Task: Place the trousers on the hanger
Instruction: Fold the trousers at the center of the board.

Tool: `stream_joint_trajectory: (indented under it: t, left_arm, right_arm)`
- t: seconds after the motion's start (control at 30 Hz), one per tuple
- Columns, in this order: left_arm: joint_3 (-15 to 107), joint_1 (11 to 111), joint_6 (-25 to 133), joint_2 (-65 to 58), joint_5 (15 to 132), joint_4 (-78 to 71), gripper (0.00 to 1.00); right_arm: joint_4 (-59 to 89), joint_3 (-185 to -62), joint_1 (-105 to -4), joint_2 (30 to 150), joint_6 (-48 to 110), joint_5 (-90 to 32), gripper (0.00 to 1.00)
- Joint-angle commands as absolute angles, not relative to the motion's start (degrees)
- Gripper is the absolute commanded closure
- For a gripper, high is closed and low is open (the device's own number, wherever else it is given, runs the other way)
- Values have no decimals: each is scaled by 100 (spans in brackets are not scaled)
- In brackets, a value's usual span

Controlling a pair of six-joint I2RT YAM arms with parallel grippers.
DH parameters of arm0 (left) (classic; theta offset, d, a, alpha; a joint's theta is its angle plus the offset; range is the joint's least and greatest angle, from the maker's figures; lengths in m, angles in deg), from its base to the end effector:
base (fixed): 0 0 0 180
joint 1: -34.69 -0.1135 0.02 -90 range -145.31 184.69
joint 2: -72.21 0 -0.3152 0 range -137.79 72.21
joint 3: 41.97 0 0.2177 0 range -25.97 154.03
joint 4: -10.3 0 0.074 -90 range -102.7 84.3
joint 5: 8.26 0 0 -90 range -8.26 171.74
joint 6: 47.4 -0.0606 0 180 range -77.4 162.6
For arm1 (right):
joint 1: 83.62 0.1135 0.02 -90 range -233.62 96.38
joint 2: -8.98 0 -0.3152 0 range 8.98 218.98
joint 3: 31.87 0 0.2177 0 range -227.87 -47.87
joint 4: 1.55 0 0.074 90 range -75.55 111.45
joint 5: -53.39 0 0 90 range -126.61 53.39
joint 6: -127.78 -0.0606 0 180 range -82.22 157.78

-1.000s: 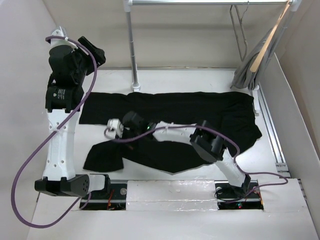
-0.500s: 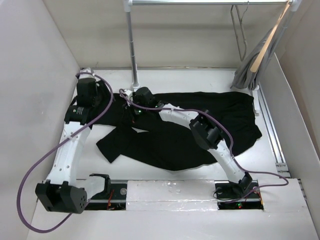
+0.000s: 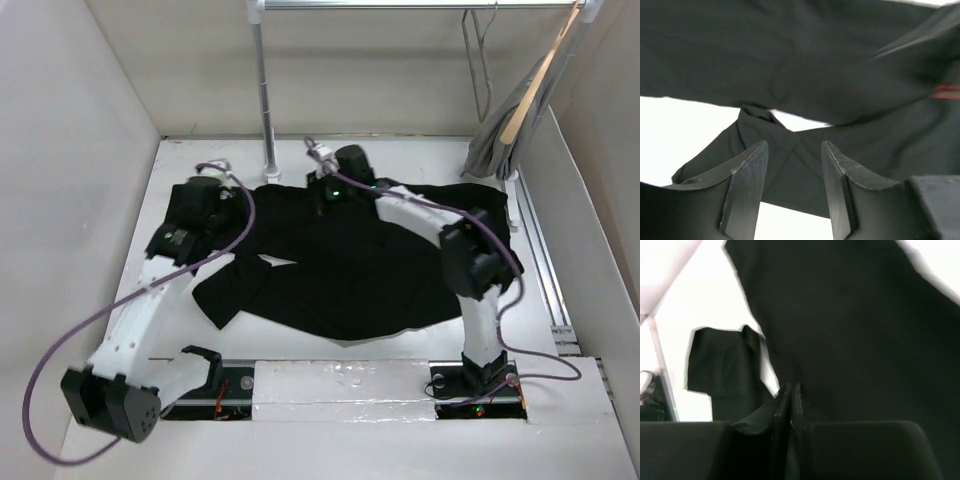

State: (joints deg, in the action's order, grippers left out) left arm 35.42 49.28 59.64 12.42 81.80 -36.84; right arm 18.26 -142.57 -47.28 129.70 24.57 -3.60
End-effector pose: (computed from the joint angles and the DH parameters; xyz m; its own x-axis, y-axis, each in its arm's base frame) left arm 0.1800 -0.0468 0.3854 -0.5297 -0.1649 -0.8320 0.1002 0.9619 -0.2545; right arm 0.3862 0.3251 0.2845 -0.5906 -0.1966 -0.7826 -0.7628 0.4523 0.4621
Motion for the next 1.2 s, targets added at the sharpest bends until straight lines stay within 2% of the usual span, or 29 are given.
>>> stream_joint_trajectory:
  t: [0.0, 0.03, 0.13, 0.27, 0.3, 0.37, 0.63, 0.93, 1.17]
  left_arm:
    - [3625, 5901, 6026, 587, 9851, -4014, 57]
    - [3687, 6409, 6192, 385, 10192, -4103, 57]
    - [3679, 6721, 6755, 278, 10565, -4165, 56]
    - [2995, 6974, 7396, 76, 11011, -4007, 56]
    - [2924, 7089, 7633, 6, 11161, -3902, 55]
    - [2905, 7387, 7854, -205, 11547, -3779, 55]
    - [3125, 7741, 8355, -1496, 12120, -3506, 58]
    - [3028, 7794, 8769, -2059, 12472, -3383, 64]
    - [3046, 7846, 8892, -2262, 12577, -3541, 66]
  right_arm:
    - [2086, -13324, -4802, 11851, 2925, -1067, 100]
    - [2104, -13043, -4854, 11292, 2986, -1129, 100]
    - [2279, -12067, -4855, 10071, 3127, -1568, 99]
    - [2806, -11161, -4855, 8611, 3303, -1999, 74]
    - [2894, -10994, -4855, 8336, 3338, -2044, 63]
    - [3131, -10519, -4855, 7617, 3383, -2140, 58]
    - [3781, -9604, -5215, 6075, 3497, -1991, 57]
    - [4134, -9024, -5812, 5565, 3690, -1474, 56]
    - [4381, -9050, -6077, 5617, 3708, -1359, 56]
